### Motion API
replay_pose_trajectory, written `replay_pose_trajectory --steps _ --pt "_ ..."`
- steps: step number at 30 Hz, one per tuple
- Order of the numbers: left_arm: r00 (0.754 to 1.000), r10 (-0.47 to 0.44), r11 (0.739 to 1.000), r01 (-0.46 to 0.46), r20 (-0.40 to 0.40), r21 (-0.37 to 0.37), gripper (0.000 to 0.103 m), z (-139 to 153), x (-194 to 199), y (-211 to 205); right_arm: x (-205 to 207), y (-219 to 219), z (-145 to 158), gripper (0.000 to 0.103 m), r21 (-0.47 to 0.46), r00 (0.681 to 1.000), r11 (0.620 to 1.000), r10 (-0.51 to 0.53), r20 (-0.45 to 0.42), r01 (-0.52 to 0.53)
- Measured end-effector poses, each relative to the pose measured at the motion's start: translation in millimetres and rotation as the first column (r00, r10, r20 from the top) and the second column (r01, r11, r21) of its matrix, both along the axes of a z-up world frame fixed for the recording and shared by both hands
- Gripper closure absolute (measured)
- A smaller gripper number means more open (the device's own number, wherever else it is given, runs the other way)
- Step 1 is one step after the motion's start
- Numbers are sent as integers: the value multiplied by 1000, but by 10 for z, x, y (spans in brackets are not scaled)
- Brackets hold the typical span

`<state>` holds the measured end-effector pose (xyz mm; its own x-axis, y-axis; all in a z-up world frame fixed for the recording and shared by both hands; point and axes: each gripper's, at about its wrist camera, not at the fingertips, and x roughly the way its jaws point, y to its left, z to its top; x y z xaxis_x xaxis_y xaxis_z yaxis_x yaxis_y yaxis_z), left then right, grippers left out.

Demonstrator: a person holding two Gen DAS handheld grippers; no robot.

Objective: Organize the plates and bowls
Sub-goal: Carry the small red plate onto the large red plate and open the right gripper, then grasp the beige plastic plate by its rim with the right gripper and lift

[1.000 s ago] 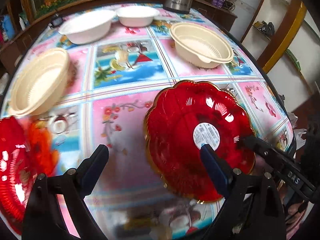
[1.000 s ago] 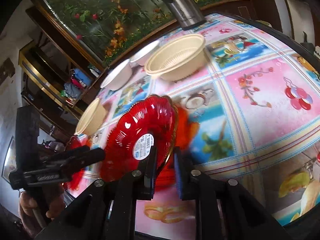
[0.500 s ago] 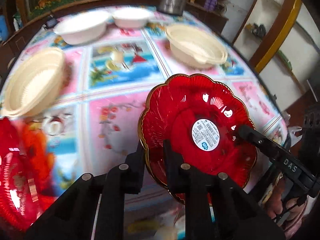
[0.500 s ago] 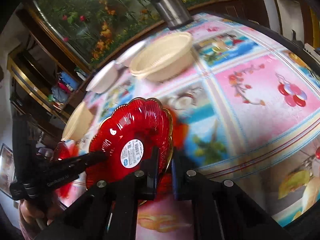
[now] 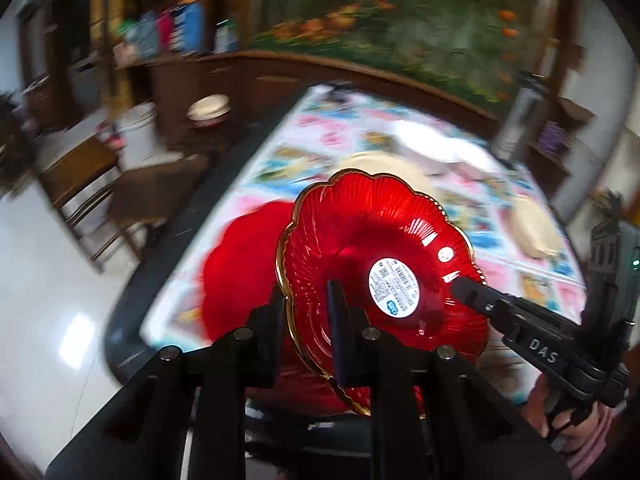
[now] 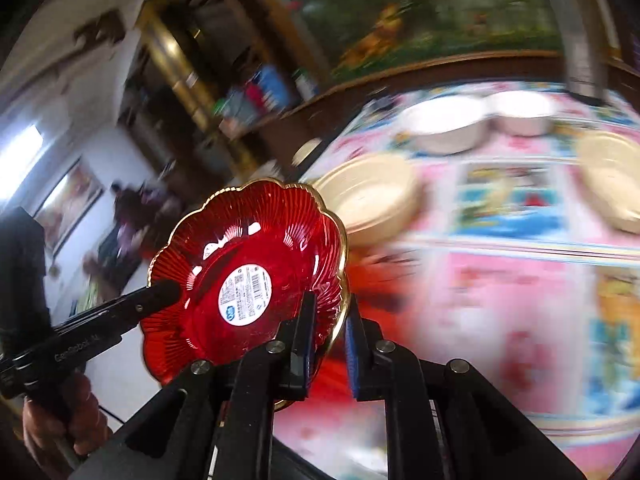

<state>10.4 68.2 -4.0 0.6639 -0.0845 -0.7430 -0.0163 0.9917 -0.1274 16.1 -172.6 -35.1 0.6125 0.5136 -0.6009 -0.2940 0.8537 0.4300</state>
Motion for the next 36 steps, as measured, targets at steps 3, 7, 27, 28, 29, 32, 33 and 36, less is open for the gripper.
replay_pose_trajectory --steps 3,7,27,28,29,32,33,36 --pt "996 61 998 -61 -70 -2 88 -197 63 285 119 421 -94 91 -42 997 997 66 -39 -68" --pt "989 93 995 -95 -119 -18 85 -345 148 376 188 775 -171 86 -130 994 987 90 -63 -98" --pt "987 130 991 -132 97 16 20 119 293 42 201 -239 -5 39 9 985 985 -171 34 171" --pt "988 123 992 -126 92 19 20 116 317 19 220 -276 -11 39 14 983 984 -180 29 179" --pt "989 116 993 -118 87 21 20 111 341 -4 248 -308 -17 39 17 982 982 -187 26 187" --pt "992 104 993 -108 73 40 20 115 396 -65 302 -342 -65 39 27 981 981 -192 17 192" --pt "992 101 994 -105 69 43 20 119 414 -75 324 -344 -76 39 30 981 981 -192 13 191" --pt "994 95 995 -97 46 39 20 107 535 -89 388 -338 -109 39 31 981 981 -193 6 193"
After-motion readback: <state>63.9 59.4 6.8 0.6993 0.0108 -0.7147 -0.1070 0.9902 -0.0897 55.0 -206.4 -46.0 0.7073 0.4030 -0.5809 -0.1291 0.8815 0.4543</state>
